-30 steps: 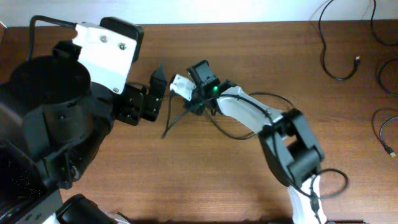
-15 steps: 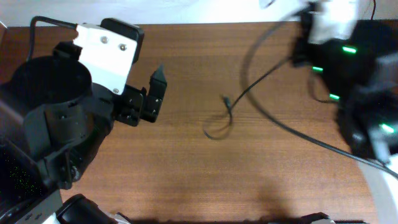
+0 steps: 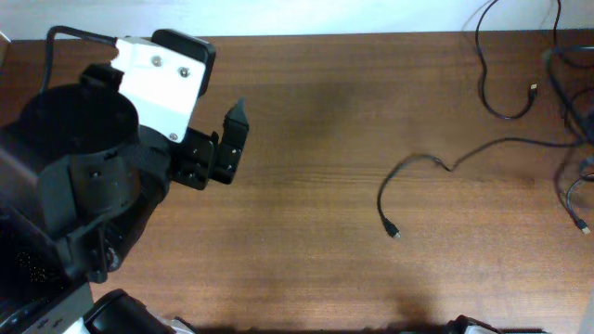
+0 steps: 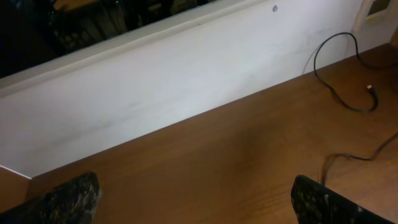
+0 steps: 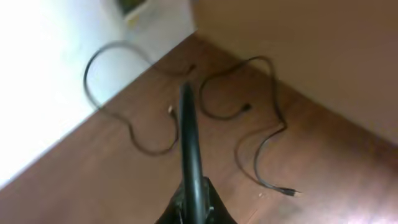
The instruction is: Untangle cables
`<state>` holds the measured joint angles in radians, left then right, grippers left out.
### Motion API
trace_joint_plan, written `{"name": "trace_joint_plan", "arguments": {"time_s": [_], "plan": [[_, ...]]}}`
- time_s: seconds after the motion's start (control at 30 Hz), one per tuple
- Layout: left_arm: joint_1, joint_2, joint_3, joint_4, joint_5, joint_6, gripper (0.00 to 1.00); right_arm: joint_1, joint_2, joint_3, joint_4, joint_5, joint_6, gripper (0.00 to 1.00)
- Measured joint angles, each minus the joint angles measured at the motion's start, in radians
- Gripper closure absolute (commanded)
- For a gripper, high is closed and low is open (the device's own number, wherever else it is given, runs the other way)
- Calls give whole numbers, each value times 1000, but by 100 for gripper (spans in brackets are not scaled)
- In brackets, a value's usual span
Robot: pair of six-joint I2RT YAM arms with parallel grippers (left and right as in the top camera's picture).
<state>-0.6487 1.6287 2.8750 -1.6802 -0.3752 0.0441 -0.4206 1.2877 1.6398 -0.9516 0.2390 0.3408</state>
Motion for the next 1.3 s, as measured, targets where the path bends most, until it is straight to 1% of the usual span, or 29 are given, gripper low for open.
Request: {"name": "trace_joint_plan", "arguments": {"time_s": [0.13,0.2,0.3,0.57,0.63,0.7,0.73,0.87,0.97,1.03,1.13,1.23,1.3], "plan": [[0,0,0,0,0,0,1,-63,-51,0,68,4,26,96],[0,0,0,0,0,0,1,-90,-56,0,171,3,13,96],[0,0,0,-6,0,0,1,-126,-47,1,241,-2,-10,96],[0,0,0,-7,0,0,1,-335,42,87,242,-159,23,96],[0,0,0,-7,0,0,1,-364,45,108,266,-153,44,96],[0,0,0,-7,0,0,1,-378,45,141,280,-104,68,96],[0,0,0,-7,0,0,1,-378,45,149,268,-83,76,96],[0,0,0,-7,0,0,1,-361,65,162,128,-14,125,96],[0,0,0,-7,0,0,1,-307,114,161,-76,8,195,96],[0,0,0,-6,0,0,1,-262,149,158,-187,11,254,96],[0,0,0,-7,0,0,1,-175,182,154,-291,14,320,96],[0,0,0,-7,0,0,1,-81,187,140,-373,15,378,96],[0,0,0,-7,0,0,1,-18,187,130,-395,15,414,96]]}}
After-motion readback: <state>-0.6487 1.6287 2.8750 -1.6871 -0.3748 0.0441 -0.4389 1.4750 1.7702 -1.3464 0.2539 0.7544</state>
